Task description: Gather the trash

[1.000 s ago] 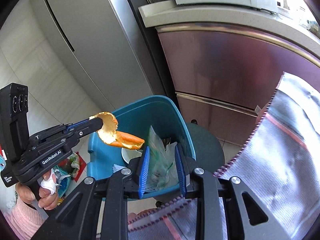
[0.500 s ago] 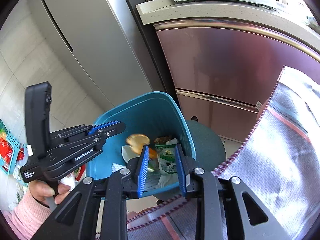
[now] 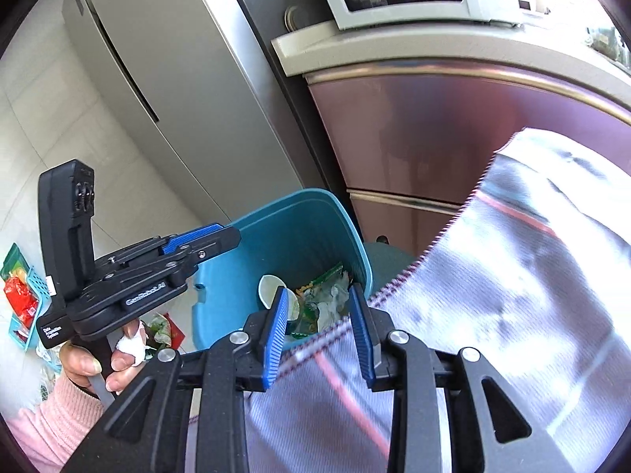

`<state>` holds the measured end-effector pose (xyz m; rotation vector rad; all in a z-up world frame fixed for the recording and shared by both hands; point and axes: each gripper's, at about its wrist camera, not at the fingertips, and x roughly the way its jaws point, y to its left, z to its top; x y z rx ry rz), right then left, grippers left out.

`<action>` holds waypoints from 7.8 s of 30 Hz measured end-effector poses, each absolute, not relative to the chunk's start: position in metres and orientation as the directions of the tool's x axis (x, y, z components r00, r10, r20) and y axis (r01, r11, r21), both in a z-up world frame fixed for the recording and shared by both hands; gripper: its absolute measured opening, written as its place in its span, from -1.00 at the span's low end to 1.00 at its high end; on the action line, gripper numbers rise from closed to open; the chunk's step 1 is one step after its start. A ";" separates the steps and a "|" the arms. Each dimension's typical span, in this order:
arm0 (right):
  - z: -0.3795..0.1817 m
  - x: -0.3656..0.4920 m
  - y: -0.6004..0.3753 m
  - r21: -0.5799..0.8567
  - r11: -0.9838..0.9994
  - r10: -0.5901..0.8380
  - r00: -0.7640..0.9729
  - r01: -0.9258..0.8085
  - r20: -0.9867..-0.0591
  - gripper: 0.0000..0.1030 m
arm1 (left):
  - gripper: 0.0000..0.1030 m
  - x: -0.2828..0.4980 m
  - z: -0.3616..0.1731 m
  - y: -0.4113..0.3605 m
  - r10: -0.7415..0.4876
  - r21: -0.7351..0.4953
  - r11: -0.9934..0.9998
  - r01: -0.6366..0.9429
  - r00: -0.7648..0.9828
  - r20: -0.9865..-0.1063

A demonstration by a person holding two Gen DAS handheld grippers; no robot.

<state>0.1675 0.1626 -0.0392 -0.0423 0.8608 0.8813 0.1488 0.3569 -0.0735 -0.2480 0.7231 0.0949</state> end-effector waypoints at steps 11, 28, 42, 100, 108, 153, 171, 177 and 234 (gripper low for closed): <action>-0.008 0.127 0.069 0.320 0.701 0.675 0.448 -0.637 -0.586 -0.26 | -0.22 0.118 -0.025 0.267 -0.169 -0.193 0.978 0.073 0.820 -0.547; -0.030 0.043 -0.169 0.288 0.944 0.313 0.724 -0.163 -0.615 -0.26 | -0.20 0.096 -0.047 0.084 -0.482 -0.236 0.870 0.432 0.647 -0.590; -0.065 -0.034 -0.328 0.268 0.929 -0.007 0.737 0.254 -0.676 -0.14 | -0.20 0.091 -0.065 0.012 -0.556 -0.250 0.806 0.536 0.544 -0.629; -0.077 0.083 -0.314 0.541 0.839 0.328 0.740 0.058 -0.587 -0.86 | -0.77 0.136 -0.088 -0.036 -0.592 -0.346 0.756 0.555 0.354 -0.724; -0.070 0.066 -0.290 0.579 0.815 0.418 0.729 -0.037 -0.542 -0.90 | -0.74 0.130 -0.083 -0.031 -0.621 -0.363 0.735 0.573 0.351 -0.701; -0.032 0.071 -0.190 0.550 0.790 0.563 0.675 -0.271 -0.477 -0.90 | -0.98 0.114 -0.040 0.076 -0.551 -0.346 0.831 0.436 0.557 -0.622; -0.022 0.082 -0.137 0.547 0.755 0.633 0.617 -0.361 -0.467 -0.90 | -0.98 0.090 -0.022 0.124 -0.485 -0.316 0.874 0.368 0.635 -0.602; -0.020 0.086 -0.122 0.545 0.749 0.644 0.604 -0.376 -0.469 -0.90 | -0.98 0.083 -0.016 0.137 -0.463 -0.312 0.886 0.343 0.658 -0.594; -0.002 0.124 0.014 0.506 0.667 0.744 0.456 -0.547 -0.488 -0.90 | -0.98 0.062 -0.006 0.248 -0.314 -0.318 0.937 0.147 0.756 -0.574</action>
